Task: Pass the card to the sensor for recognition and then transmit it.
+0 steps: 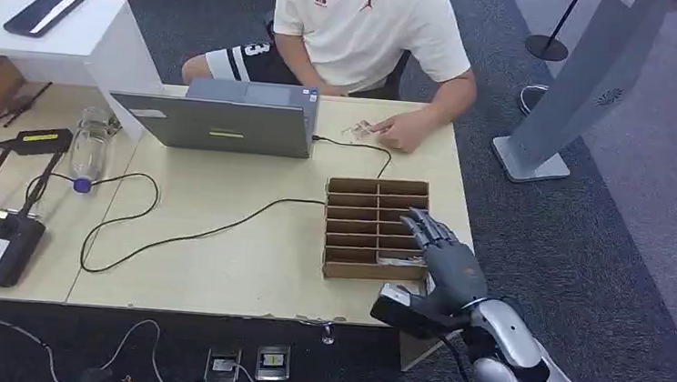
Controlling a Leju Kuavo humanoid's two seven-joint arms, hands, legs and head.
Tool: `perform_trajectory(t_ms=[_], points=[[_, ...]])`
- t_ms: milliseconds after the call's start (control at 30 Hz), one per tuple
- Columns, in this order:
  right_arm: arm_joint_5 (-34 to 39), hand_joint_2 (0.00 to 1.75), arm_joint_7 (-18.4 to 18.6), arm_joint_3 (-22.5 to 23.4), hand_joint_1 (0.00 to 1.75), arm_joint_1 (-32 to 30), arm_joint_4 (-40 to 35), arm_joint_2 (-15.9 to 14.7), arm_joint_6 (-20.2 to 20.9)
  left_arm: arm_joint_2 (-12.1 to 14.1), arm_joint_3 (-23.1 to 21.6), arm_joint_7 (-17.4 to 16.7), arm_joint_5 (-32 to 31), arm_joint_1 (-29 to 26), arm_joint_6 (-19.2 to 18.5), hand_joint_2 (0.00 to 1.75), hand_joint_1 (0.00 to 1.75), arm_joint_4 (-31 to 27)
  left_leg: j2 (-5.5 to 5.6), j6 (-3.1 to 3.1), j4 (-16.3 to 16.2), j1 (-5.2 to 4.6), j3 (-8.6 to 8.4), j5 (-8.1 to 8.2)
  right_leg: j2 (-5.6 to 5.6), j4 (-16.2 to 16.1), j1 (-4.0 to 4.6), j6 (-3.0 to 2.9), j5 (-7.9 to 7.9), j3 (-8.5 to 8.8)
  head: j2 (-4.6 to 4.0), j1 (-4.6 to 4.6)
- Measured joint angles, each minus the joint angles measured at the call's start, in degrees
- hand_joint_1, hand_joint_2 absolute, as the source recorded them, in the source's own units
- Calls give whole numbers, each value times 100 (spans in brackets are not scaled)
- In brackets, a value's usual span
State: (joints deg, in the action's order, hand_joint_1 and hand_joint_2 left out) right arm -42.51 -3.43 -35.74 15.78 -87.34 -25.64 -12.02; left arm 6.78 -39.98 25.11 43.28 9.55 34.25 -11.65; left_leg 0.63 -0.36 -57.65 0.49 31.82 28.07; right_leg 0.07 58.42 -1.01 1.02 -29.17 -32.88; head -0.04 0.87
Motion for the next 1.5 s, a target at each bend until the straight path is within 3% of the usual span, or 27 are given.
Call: perform_trajectory(t_ms=[267,367,833,1067,1100,1133,1500], points=[[37,175,-110,-7,0,86,101,18,18,0,-9,0,-13,19,0,0,0,0,0,0,0,0,-1,0,0,0,0,0,0,0,0,0],[94,175,-237,-7,0,238,516,52,-4,2,-48,-55,-70,54,-4,0,0,0,3,0,-1,0,-1,0,-2,0,0,0,0,1,0,2],[88,175,-202,0,0,236,1043,98,-149,52,-140,-61,-46,58,2,0,0,0,2,0,-1,0,-1,0,-1,0,0,0,-1,0,0,2],[127,175,-182,96,0,231,1117,-28,-162,66,-140,-61,59,0,4,0,0,2,2,0,-1,0,-1,0,-1,-1,0,0,-1,0,0,0],[127,175,-193,103,157,231,1122,-28,-151,63,-140,-61,74,-2,4,0,0,2,2,0,-1,0,-1,0,-1,-1,0,0,-1,0,0,2],[125,175,-215,103,175,231,1124,-26,-144,61,-140,-61,81,-2,4,0,0,2,2,0,-1,0,-1,0,-1,-1,0,0,-1,0,0,0],[94,175,-344,105,175,280,1143,29,-46,57,-140,-59,98,-2,9,0,0,2,2,0,0,0,-1,0,-2,0,0,0,-1,2,0,2]])
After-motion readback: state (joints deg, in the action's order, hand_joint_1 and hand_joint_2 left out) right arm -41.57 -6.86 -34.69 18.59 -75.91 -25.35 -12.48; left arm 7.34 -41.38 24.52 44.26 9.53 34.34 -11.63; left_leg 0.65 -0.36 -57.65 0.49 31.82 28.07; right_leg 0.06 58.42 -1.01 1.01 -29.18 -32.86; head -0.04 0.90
